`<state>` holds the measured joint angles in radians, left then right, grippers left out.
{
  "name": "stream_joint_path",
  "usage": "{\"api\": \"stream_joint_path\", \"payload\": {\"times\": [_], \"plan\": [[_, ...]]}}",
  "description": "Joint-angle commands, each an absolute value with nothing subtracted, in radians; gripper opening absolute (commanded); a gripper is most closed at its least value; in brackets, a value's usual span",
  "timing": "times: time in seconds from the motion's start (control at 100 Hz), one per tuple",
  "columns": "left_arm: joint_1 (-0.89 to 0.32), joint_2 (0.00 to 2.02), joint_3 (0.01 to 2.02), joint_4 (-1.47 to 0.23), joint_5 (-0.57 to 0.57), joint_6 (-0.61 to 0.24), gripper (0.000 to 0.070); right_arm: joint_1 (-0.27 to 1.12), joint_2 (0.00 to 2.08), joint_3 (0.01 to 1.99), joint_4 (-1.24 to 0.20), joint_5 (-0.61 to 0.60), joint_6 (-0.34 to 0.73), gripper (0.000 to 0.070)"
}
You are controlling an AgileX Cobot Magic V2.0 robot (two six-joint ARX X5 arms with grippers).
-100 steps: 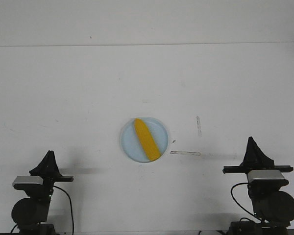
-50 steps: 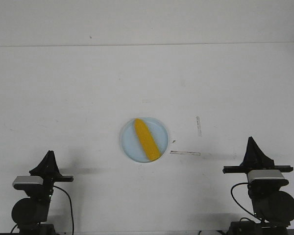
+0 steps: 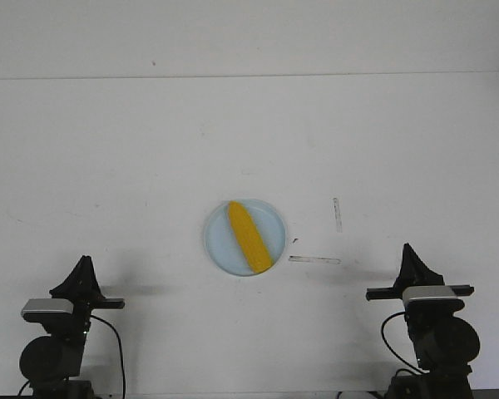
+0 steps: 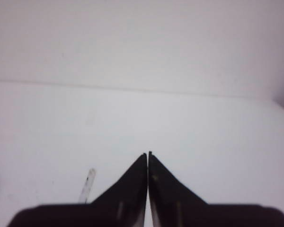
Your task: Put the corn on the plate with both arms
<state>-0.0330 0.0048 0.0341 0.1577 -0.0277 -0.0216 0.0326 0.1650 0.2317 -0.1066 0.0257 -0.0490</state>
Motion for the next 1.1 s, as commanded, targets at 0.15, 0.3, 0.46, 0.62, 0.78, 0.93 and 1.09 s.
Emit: {"api": "stream_joint_path", "payload": {"times": [0.15,0.3,0.46,0.62,0.78,0.93,1.09], "plan": [[-0.032,0.003,0.014,0.174,-0.031,-0.031,0.0002,0.035,0.032,0.135,-0.056,0.027,-0.053,0.0004],[-0.032,0.003,0.014,0.174,-0.031,-0.031,0.0001,0.035,0.001,0.062,0.032,0.025,-0.038,0.0004],[-0.032,0.003,0.014,0.174,-0.031,-0.031,0.0001,0.04,0.001,0.013,0.118,0.022,-0.016,0.0004],[-0.032,0.003,0.014,0.174,-0.031,-0.031,0.0002,0.04,0.001,0.013,0.112,0.021,-0.016,0.0004],[-0.032,0.003,0.014,0.174,-0.031,-0.031,0.0001,0.04,0.001,0.013,0.062,-0.027,-0.016,0.0004],[-0.032,0.003,0.014,0.174,-0.031,-0.031,0.0001,0.04,0.001,0.013,0.062,-0.079,-0.016,0.0004],[-0.032,0.003,0.014,0.174,-0.031,-0.031,0.0001,0.04,0.001,0.013,0.074,-0.078,-0.015,0.0004]]}}
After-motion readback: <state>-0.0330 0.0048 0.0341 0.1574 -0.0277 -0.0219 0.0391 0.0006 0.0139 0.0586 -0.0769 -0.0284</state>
